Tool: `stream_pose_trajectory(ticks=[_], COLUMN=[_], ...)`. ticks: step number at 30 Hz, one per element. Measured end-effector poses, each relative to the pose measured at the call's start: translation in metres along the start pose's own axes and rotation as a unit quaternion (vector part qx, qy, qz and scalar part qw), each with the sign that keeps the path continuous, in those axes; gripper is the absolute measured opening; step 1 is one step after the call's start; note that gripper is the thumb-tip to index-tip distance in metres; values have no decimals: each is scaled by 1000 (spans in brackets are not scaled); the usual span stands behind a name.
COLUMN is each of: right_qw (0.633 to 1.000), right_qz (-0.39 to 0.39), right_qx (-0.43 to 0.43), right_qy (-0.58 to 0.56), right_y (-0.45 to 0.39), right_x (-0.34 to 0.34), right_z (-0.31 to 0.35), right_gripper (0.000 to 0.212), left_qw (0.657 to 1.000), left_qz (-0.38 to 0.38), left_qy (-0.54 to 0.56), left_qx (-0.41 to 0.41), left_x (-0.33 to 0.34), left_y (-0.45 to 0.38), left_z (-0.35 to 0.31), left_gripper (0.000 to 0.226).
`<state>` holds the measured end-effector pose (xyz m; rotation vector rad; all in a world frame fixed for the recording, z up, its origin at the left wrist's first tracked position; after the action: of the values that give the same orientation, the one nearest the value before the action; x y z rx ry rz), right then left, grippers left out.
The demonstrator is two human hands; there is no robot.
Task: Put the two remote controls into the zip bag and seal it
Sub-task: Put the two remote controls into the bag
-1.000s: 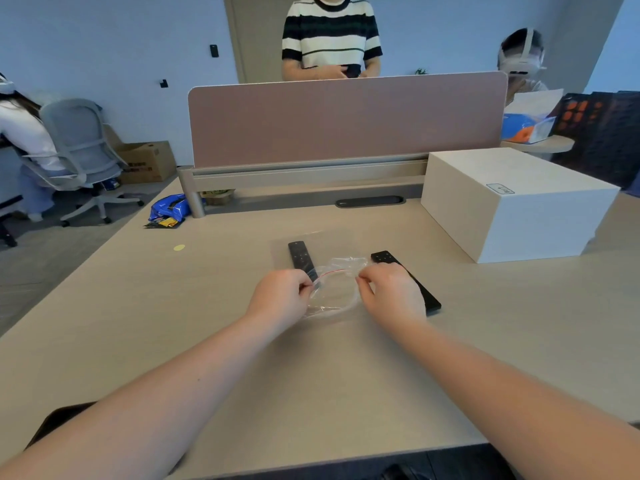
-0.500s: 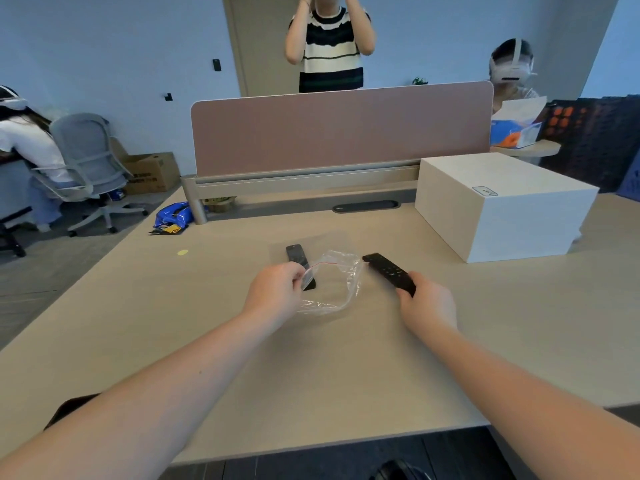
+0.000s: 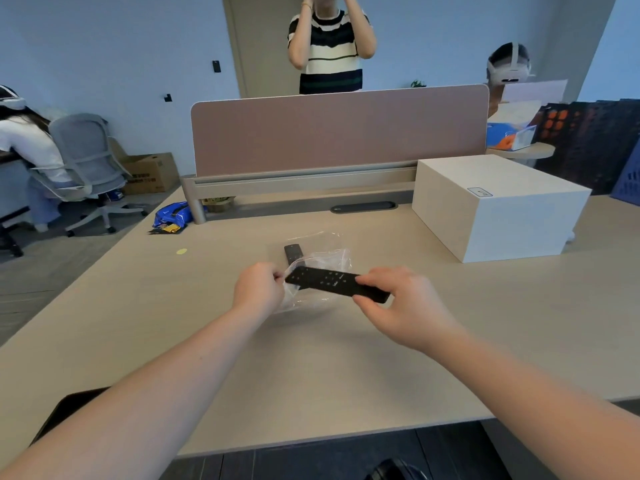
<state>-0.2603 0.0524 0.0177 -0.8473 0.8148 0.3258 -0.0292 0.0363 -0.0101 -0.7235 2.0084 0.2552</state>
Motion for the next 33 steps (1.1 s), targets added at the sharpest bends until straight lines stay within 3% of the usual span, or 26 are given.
stream_pose_trajectory(ticks=[5, 17, 25, 33], right_qw=[997, 979, 965, 965], right_qz=[41, 76, 174, 195], right_qx=[19, 85, 99, 89], right_qy=[67, 168, 170, 154], right_y=[4, -32, -59, -57], right_x=[16, 75, 102, 99], right_z=[0, -14, -24, -28], right_gripper=[26, 24, 31, 25], left_qw=[999, 981, 980, 981], left_qz=[-16, -29, -21, -15], left_qy=[21, -5, -9, -5], left_qx=[27, 193, 196, 196], left_x=[-5, 2, 5, 11], left_y=[5, 20, 14, 8], left_z=[-6, -11, -4, 3], left_gripper=[20, 17, 16, 16])
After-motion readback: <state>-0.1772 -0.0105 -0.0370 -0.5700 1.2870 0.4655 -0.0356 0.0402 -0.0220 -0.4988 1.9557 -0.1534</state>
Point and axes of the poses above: each hand's wrist, its own y-axis away from the middle knuckle, its own x-axis out of the palm, z = x × y, the point moved 1 cm from there along -y, towards the middle knuckle, and after that the axes turned 12 degrees about -x, right-handed, at the moved point
